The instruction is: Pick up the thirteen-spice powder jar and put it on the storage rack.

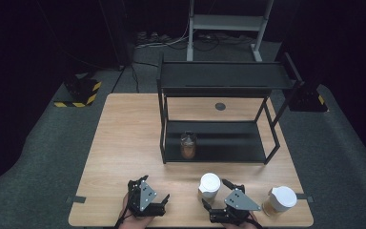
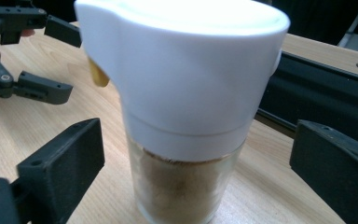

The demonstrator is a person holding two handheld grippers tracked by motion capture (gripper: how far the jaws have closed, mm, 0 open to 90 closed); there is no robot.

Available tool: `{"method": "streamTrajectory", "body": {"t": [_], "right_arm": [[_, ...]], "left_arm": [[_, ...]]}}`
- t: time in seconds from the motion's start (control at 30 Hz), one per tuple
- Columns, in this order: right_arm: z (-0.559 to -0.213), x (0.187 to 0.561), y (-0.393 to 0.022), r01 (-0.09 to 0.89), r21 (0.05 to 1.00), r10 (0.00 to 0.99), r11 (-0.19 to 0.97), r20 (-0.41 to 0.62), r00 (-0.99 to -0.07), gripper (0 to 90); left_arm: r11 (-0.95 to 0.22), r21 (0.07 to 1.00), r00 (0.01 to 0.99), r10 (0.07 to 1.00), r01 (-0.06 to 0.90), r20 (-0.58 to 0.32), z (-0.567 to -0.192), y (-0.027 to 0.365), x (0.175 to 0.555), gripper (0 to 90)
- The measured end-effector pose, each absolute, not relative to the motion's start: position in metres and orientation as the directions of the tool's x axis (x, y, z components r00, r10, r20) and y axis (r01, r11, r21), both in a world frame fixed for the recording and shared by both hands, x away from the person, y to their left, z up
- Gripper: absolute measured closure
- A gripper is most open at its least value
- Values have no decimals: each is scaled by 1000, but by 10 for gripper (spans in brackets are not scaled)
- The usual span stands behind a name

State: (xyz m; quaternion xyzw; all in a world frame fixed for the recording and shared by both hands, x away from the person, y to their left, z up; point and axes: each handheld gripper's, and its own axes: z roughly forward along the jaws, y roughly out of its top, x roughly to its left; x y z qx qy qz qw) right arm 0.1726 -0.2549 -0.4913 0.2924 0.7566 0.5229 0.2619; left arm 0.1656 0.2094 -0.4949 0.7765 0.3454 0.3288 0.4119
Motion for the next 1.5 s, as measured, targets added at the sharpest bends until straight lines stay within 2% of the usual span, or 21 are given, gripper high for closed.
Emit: {"method": "streamTrajectory", "body": {"t": [0.27,0.57,1.1,1.5], "right_arm": [[-493,179,-257,171,949,706,265,-70,-704,161],[-496,182,-254,137,951,682,277,-94,-725,290],[-503,185,-258,150,963,686,222,-45,-727,305],[-499,182,-259,160,962,714,223,-50,-698,306]], "left_arm": [[-400,875,546,813,273,201,-495,213,167,6],[-409,873,551,808,267,210,-495,213,167,6],[-412,872,553,806,265,213,-495,213,167,6],[-412,872,556,804,265,211,-495,214,167,6]]}}
